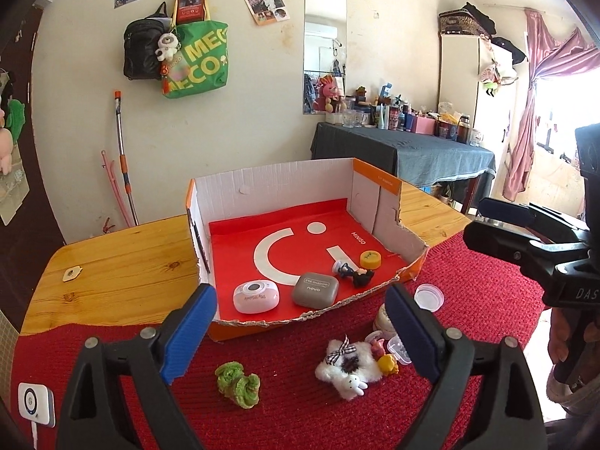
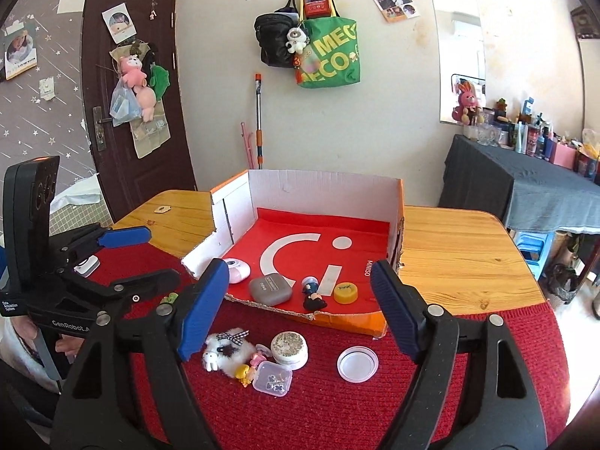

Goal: Organize objects
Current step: 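Lift both tools out of the box back toward the rug, then grasp the green knitted toy with the left tool while the right tool grasps the clear lid, then carry the green toy and clear lid into the box and open both tools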

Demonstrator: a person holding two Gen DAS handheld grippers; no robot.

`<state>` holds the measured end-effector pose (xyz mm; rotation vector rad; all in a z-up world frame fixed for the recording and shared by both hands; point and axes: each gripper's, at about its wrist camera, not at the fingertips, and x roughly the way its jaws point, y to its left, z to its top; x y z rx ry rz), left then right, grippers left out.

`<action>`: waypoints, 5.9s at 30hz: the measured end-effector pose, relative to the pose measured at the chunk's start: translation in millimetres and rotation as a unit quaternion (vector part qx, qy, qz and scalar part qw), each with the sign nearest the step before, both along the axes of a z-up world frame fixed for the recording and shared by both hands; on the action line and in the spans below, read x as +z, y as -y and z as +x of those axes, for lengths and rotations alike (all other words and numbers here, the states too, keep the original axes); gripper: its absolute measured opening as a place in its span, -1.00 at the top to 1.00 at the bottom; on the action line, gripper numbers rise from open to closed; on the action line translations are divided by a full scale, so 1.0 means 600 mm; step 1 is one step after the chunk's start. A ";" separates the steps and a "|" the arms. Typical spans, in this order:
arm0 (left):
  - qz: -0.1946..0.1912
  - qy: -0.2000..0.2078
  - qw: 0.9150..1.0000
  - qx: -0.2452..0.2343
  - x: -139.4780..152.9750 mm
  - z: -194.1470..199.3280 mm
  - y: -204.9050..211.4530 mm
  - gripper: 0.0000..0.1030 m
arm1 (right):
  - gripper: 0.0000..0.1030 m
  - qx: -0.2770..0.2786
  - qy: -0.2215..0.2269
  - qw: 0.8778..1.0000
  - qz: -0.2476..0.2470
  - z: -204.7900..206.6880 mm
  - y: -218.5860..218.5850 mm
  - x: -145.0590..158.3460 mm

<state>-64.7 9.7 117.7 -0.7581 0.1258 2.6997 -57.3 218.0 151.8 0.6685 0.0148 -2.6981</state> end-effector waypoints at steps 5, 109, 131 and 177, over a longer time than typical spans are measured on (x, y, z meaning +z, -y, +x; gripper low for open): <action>0.010 0.002 1.000 0.020 -0.016 0.015 0.003 -0.90 | -0.71 -0.018 -0.003 1.000 -0.004 0.020 -0.008 -0.018; 0.027 0.095 0.993 0.066 -0.108 -0.034 0.059 0.27 | 0.24 -0.061 0.098 0.991 0.062 -0.045 -0.023 -0.120; 0.028 0.081 0.996 0.039 -0.052 -0.073 0.044 0.27 | 0.24 -0.035 0.086 0.994 0.060 -0.076 -0.002 -0.072; -0.036 0.258 0.964 -0.046 -0.141 -0.333 -0.026 0.27 | 0.23 0.002 0.269 0.946 0.180 -0.353 0.060 -0.168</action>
